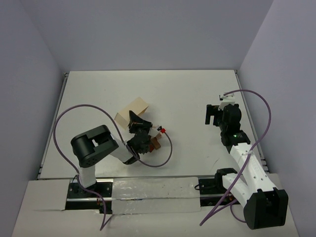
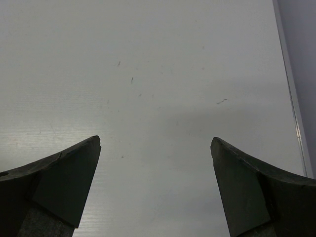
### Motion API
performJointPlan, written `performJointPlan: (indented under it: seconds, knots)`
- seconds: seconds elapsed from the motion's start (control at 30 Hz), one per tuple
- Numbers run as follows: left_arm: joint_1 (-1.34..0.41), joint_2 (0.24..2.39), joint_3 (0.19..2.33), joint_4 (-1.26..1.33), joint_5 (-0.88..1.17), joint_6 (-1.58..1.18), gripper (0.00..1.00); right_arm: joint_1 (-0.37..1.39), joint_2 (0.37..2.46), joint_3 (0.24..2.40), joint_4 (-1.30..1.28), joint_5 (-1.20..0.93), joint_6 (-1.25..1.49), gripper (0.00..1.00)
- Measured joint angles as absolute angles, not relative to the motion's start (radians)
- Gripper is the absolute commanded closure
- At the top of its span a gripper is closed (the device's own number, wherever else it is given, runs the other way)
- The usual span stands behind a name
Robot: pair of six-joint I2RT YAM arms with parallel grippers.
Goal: Build the wood block tower
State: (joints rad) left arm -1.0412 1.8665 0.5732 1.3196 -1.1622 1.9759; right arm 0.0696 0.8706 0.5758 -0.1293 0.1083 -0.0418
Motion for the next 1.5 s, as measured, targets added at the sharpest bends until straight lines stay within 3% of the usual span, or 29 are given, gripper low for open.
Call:
performJointPlan:
  seconds: [0.2,0.33,0.6,0.73,0.9,1.17,1.5]
  knots:
    - [-1.020,1.822,0.663,1.309,-1.183,1.953,1.00,0.070,0.865,0.576,-0.129,0.107,-0.042,0.00]
    - [-1.020,1.699,0.706,1.226,-1.231,1.739,1.00,0.070,0.866,0.576,-0.132,0.107,-0.042,0.00]
    - [-0.999,1.527,1.019,0.345,-1.211,0.895,1.00,0.070,0.866,0.576,-0.136,0.106,-0.042,0.00]
    - [-0.967,1.531,1.203,-0.115,-1.054,0.498,1.00,0.070,0.868,0.576,-0.136,0.106,-0.042,0.00]
    - [-0.869,1.536,1.358,-0.441,-0.806,0.171,1.00,0.070,0.880,0.576,-0.136,0.106,-0.042,0.00]
    - [-0.636,1.665,1.552,-0.559,-0.470,-0.120,1.00,0.070,0.903,0.576,-0.136,0.108,-0.042,0.00]
    - [-0.431,2.096,1.929,-0.566,-0.156,-0.249,1.00,0.070,0.929,0.576,-0.137,0.108,-0.042,0.00]
